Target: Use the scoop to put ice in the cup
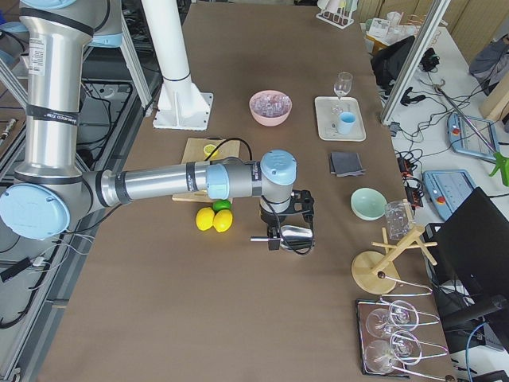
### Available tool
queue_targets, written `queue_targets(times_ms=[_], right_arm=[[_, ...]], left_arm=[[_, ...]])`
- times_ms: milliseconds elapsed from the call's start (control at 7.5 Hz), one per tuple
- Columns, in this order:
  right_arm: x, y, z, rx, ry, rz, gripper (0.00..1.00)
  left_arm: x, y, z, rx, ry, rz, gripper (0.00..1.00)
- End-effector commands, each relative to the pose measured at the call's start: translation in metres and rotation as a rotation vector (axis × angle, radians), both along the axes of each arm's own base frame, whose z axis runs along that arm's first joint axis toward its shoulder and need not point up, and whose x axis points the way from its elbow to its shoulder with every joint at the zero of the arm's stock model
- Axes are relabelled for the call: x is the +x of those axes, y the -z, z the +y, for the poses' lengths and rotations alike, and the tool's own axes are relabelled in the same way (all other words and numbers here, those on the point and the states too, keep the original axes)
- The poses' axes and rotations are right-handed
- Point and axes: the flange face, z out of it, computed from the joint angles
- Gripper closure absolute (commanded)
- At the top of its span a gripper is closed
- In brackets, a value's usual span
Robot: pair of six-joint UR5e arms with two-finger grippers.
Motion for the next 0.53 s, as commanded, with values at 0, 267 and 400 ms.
queue_targets(times_ms=[0,267,400], right_arm=[[0.001,-0.01,-0.001,-0.018,-0.002,0.005,0.0],[0.001,-0.014,-0.006,-0.026,-0.004,0.003,0.0],[0.001,-0.01,-0.006,-0.023,-0.007,-0.001,0.0]], left_arm=[[0.002,-0.014,-0.018,-0.03,-0.004,-0.004,0.01],[-0.003,-0.022,-0.014,-0.045,0.004,-0.006,0.01],[-0.019,-0.026,-0.012,-0.052,0.031,-0.006,0.01]])
